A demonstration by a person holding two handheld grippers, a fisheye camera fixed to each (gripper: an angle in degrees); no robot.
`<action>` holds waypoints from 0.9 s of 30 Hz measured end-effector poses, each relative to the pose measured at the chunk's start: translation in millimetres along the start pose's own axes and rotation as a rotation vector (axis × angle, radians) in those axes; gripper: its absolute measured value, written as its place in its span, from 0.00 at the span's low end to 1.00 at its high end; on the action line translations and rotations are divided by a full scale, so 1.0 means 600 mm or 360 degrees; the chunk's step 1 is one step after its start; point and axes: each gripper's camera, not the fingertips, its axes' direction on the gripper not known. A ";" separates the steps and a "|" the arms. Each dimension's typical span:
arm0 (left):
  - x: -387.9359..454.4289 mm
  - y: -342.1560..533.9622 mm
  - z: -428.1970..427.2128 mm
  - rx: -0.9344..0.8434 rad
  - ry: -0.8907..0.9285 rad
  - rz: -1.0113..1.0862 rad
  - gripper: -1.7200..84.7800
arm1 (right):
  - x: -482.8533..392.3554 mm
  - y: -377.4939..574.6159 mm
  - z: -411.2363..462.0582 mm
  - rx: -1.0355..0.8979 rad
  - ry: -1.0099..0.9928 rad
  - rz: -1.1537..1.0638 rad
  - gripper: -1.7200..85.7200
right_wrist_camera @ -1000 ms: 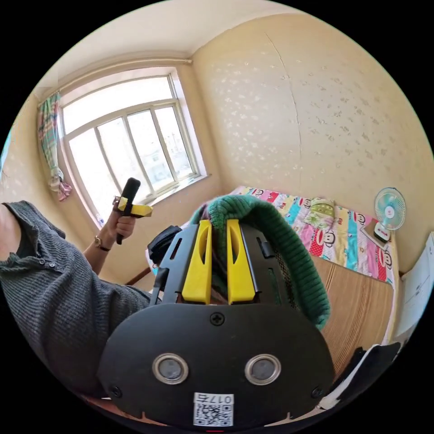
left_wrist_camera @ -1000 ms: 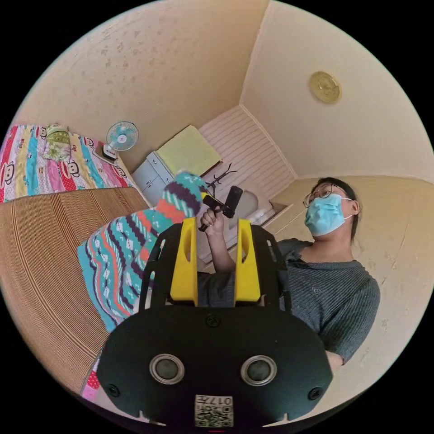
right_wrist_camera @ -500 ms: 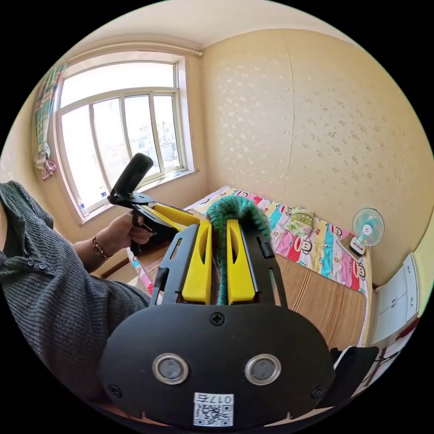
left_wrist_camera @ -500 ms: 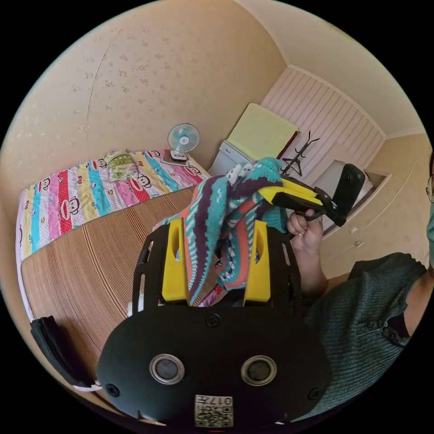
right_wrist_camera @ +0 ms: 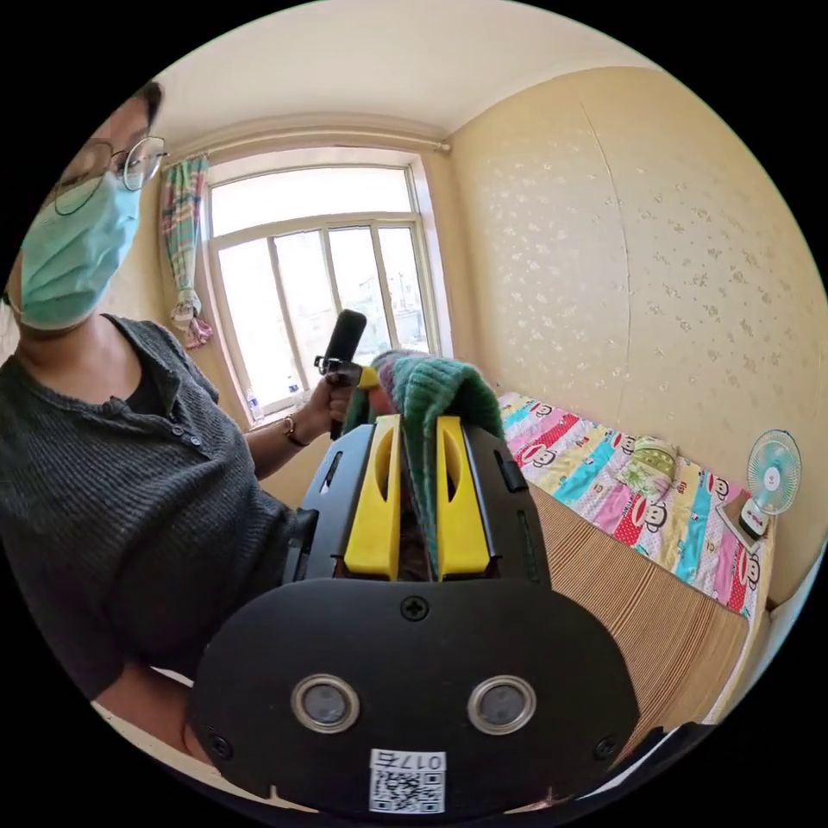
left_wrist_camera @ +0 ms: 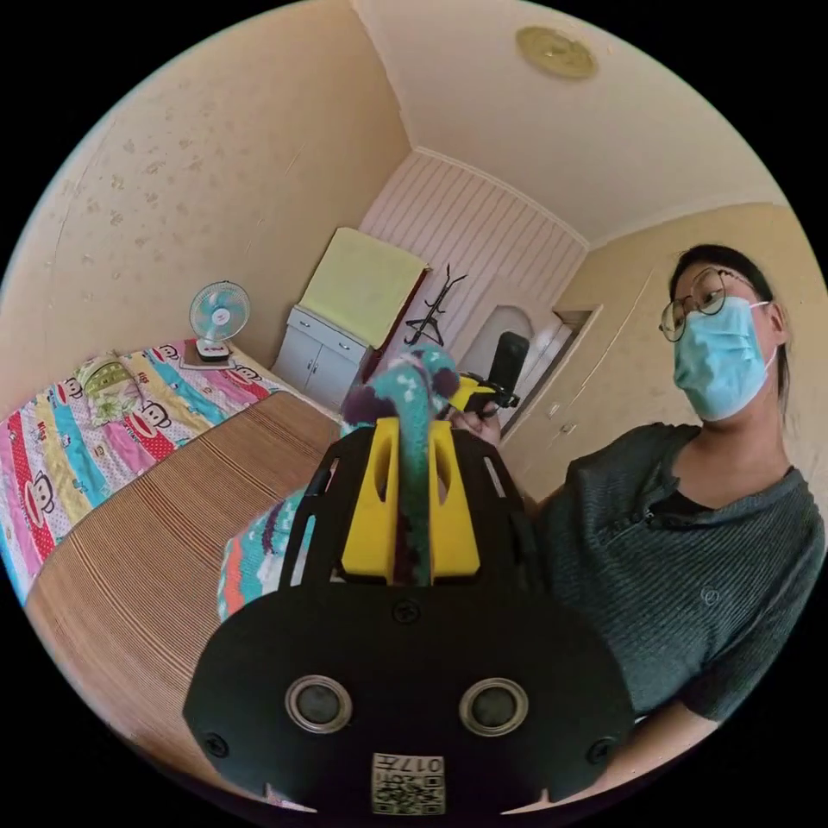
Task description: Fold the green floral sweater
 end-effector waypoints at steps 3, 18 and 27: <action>0.028 0.005 -0.061 0.0200 0.0089 0.0140 0.08 | 0.015 0.043 -0.069 0.0150 0.0000 0.0047 0.04; 0.116 -0.070 -0.237 0.0609 0.0033 0.0296 0.08 | 0.080 0.270 -0.018 -0.0160 -0.0546 0.0640 0.22; 0.106 -0.133 -0.362 0.0930 0.0002 0.0211 0.08 | 0.120 0.164 0.069 -0.0496 -0.0319 0.0561 0.11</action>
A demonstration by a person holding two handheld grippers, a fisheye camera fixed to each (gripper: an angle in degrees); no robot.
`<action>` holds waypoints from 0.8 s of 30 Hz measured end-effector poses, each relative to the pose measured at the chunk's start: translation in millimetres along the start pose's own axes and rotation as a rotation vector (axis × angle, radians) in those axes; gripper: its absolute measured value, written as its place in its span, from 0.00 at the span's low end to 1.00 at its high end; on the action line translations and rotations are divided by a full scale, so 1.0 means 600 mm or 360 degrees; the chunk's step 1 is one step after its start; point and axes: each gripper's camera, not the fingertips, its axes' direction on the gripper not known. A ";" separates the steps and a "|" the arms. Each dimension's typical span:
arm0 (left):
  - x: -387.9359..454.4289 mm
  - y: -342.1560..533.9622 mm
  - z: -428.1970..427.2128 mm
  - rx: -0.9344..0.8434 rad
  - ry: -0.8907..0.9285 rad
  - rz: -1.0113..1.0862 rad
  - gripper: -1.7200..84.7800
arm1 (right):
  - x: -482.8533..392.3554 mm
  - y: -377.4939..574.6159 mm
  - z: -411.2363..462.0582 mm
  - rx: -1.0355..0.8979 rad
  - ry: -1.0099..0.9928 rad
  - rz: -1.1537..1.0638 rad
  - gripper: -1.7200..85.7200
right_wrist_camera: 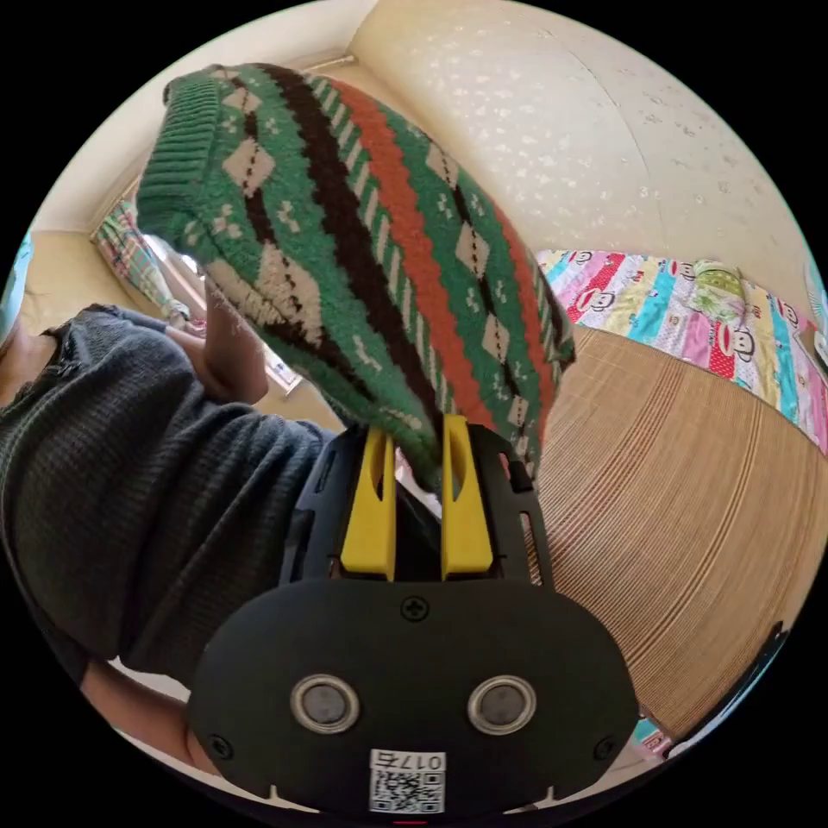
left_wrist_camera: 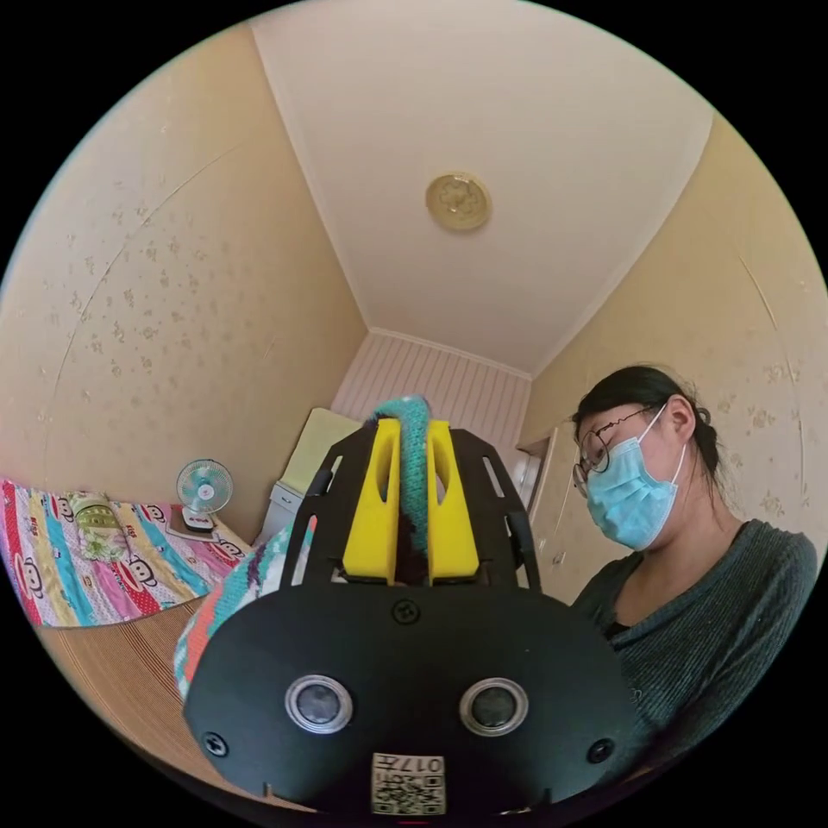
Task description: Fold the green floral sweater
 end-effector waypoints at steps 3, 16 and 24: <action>-0.024 -0.034 -0.048 0.0024 -0.0058 -0.0040 0.08 | 0.022 -0.029 -0.082 0.0140 0.0249 0.0116 0.09; -0.134 0.014 -0.317 -0.0315 -0.0415 -0.0169 0.08 | 0.015 0.004 -0.478 0.1089 -0.0045 -0.0094 0.06; -0.309 -0.115 -0.310 -0.0637 -0.0566 -0.0132 0.08 | 0.096 -0.270 -0.539 0.0592 0.0652 0.0194 0.07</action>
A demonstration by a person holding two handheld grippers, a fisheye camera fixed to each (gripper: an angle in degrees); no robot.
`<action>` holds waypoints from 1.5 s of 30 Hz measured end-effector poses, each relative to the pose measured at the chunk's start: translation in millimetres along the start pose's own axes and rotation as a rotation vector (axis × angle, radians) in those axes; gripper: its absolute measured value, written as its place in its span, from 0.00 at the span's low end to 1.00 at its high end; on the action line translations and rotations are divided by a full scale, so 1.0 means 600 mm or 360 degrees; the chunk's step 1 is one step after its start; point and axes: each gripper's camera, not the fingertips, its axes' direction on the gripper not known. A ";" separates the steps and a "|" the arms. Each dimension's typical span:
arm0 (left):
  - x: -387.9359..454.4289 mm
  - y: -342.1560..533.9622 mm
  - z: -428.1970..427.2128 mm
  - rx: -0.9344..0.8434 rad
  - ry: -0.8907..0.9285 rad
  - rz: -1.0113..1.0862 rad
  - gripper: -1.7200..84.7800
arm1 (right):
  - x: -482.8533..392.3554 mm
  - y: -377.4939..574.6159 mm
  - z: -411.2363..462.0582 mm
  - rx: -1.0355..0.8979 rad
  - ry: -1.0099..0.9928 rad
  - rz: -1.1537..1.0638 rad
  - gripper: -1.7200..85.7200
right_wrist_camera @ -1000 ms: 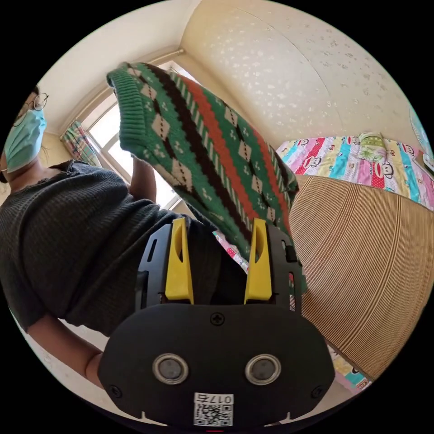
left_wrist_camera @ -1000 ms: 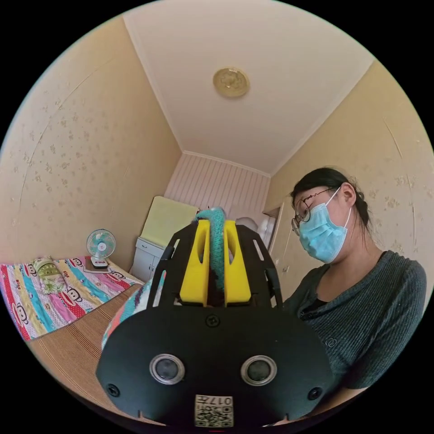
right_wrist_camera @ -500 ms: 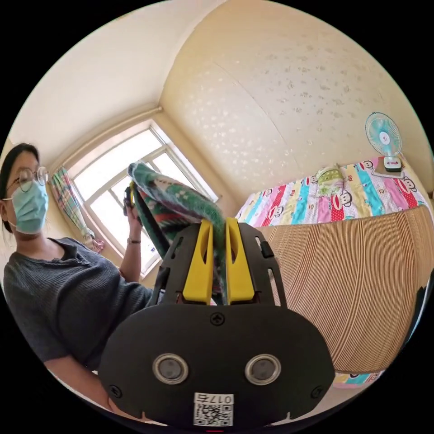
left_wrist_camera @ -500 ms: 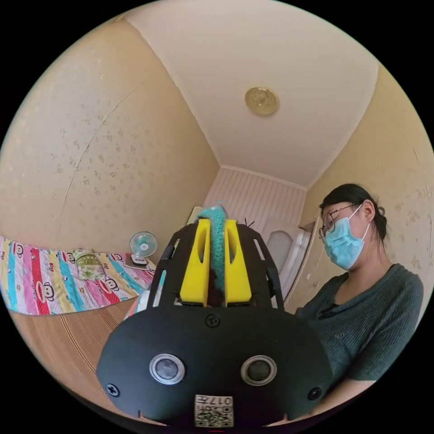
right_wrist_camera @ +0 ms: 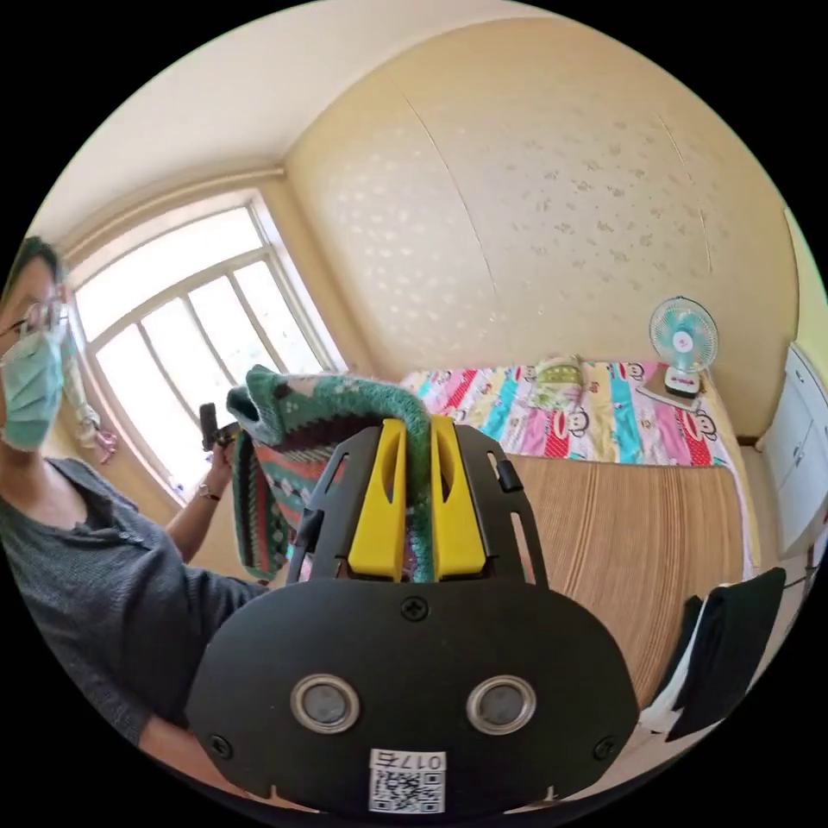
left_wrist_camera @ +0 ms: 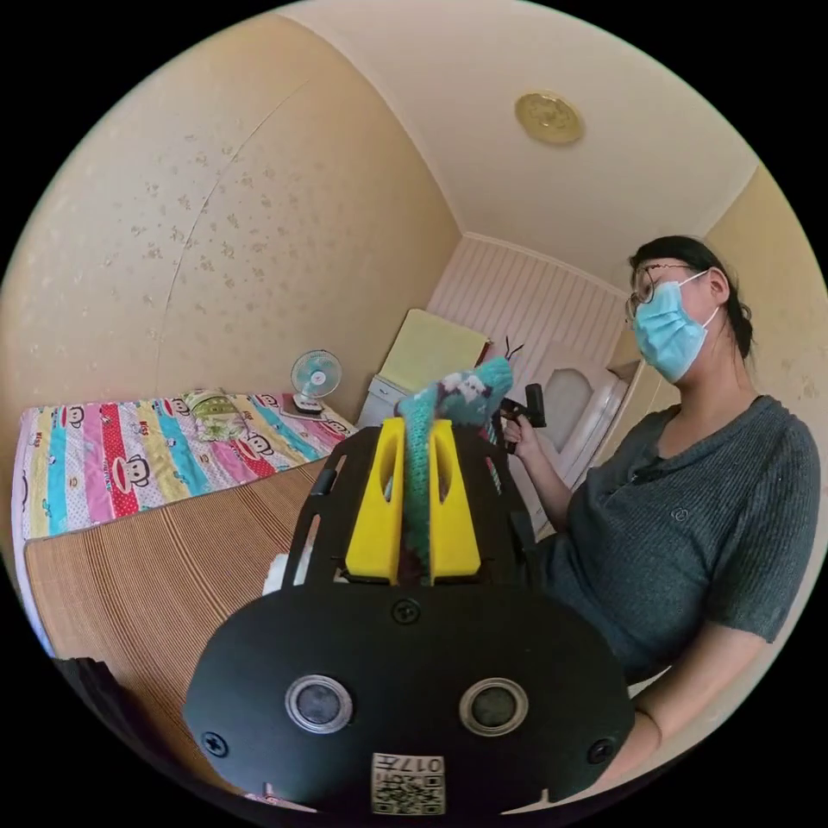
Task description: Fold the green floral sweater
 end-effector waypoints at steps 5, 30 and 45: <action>-0.381 -0.030 0.177 -0.0496 -0.0328 -0.0639 0.08 | 0.277 -0.108 0.351 -0.0662 0.0345 0.0543 0.08; -0.671 0.470 0.179 -0.1642 -0.1117 -0.1593 0.10 | 0.346 0.310 0.666 -0.1842 -0.0037 0.1099 0.04; -0.781 0.322 -0.442 -0.0118 -0.1610 -0.2205 0.07 | 0.447 0.225 0.525 -0.1711 -0.0170 0.1183 0.03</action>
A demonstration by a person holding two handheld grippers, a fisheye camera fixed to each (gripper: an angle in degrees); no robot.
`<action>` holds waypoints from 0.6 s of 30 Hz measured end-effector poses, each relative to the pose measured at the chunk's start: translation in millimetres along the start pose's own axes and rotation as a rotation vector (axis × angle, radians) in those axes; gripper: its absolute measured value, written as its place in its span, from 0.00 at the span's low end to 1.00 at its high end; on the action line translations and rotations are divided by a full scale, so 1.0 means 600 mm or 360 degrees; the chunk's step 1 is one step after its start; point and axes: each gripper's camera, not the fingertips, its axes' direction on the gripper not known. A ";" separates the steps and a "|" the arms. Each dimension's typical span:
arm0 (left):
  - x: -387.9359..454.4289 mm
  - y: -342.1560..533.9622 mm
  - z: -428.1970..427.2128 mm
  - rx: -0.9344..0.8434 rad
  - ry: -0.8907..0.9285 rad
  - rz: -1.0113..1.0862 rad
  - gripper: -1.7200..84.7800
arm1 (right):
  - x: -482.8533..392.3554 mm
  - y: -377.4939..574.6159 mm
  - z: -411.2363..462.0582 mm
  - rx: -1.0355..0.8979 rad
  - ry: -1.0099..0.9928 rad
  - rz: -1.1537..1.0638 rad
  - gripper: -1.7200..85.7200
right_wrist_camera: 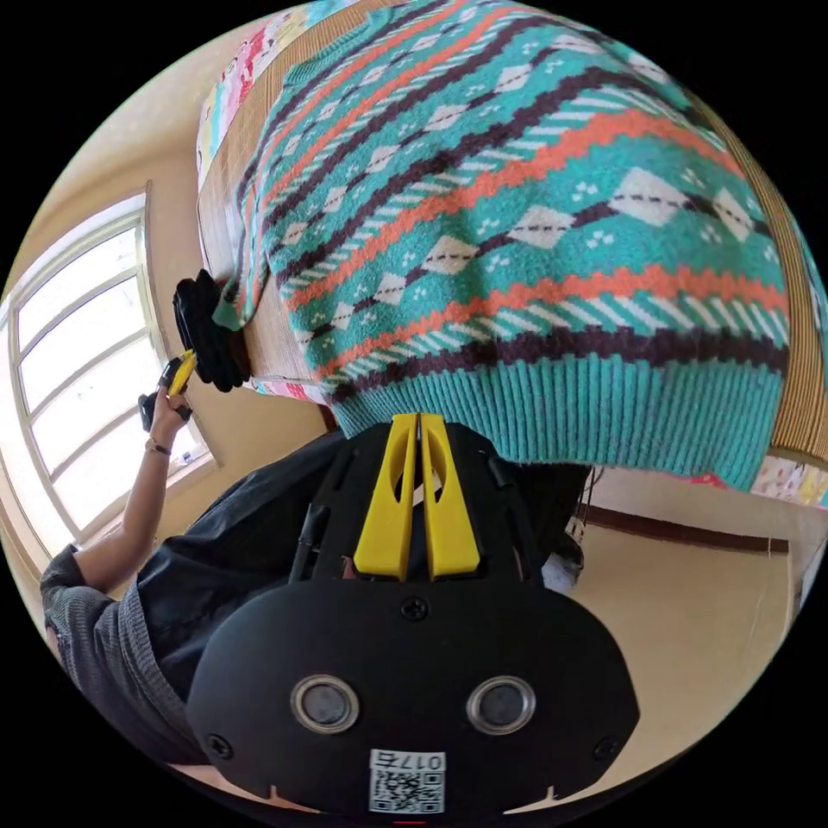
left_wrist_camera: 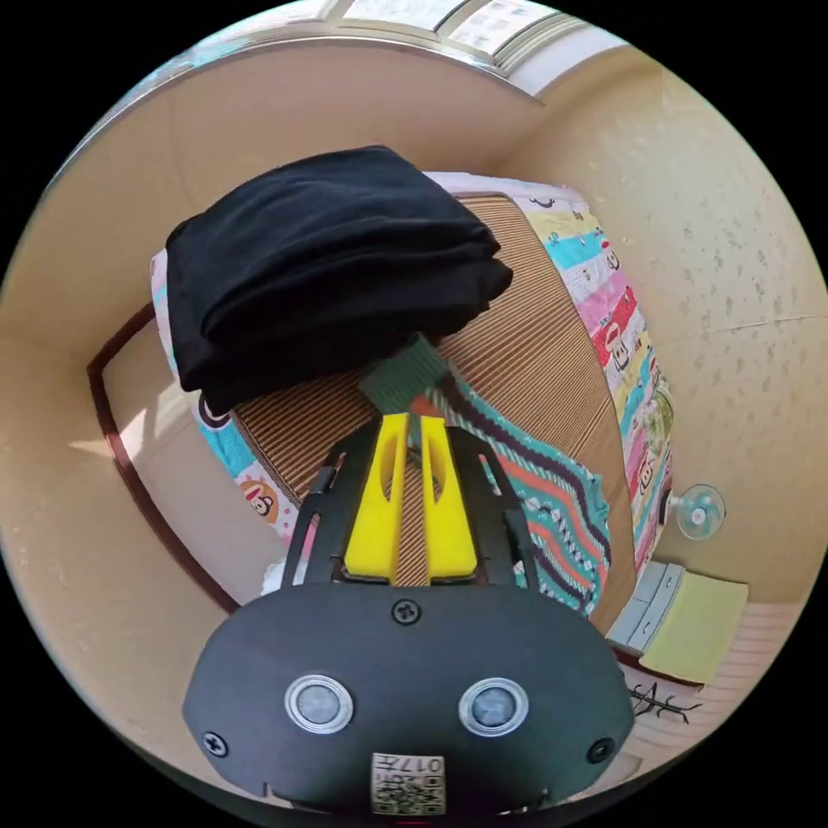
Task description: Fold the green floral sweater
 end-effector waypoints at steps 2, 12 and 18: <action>0.026 0.022 0.039 -0.0193 0.0030 0.0228 0.08 | 0.047 0.023 -0.063 0.0135 -0.0060 0.0103 0.03; 0.153 0.401 0.287 -0.1044 -0.0205 0.0884 0.14 | 0.172 0.007 -0.229 0.0120 0.0409 0.0224 0.04; 0.120 0.424 0.300 -0.1168 -0.0210 0.0757 0.07 | 0.152 -0.012 -0.225 0.0072 0.0913 -0.0190 0.03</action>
